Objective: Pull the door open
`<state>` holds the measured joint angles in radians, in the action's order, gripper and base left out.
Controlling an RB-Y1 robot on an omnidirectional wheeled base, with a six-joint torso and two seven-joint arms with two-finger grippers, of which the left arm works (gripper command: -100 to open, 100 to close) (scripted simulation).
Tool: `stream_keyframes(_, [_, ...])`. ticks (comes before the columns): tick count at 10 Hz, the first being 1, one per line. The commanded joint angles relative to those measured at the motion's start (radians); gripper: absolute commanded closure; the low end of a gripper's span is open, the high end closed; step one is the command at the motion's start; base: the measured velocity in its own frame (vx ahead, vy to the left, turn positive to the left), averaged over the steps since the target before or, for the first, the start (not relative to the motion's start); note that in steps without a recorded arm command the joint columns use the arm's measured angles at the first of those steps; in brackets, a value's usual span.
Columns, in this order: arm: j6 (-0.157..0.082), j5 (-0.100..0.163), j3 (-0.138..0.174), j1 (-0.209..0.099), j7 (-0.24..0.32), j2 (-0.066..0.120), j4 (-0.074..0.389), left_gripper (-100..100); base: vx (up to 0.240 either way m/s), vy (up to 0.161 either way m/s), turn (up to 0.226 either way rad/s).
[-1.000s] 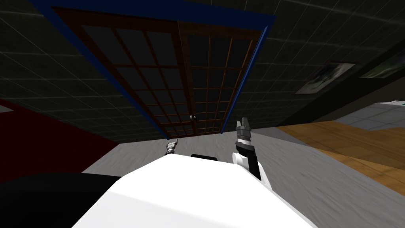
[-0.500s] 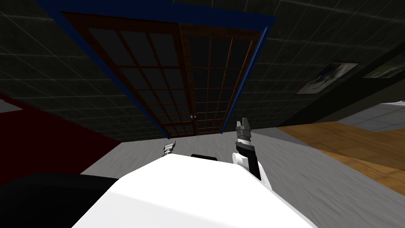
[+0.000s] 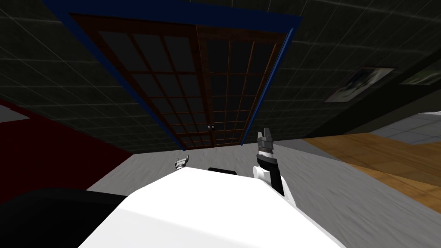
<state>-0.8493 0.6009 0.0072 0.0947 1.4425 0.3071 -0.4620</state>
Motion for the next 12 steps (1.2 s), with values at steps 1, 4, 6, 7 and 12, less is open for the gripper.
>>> stream_keyframes(1, [-0.028,-0.004,-0.006,-0.023,0.019,-0.001,0.036,-100,0.0,0.0,0.0])
stream_keyframes(4, [-0.03,0.0,0.002,-0.013,0.049,0.032,0.039,-100,0.137,0.0,-0.058])
stream_keyframes(6, [-0.032,-0.002,-0.002,-0.027,0.057,0.034,0.031,-100,0.182,0.01,-0.098])
stream_keyframes(7, [-0.032,-0.004,-0.005,-0.038,0.06,0.034,0.025,-100,0.206,0.007,-0.106])
stream_keyframes(12, [-0.035,-0.012,-0.017,-0.077,0.068,0.026,0.003,-100,0.153,0.003,-0.079])
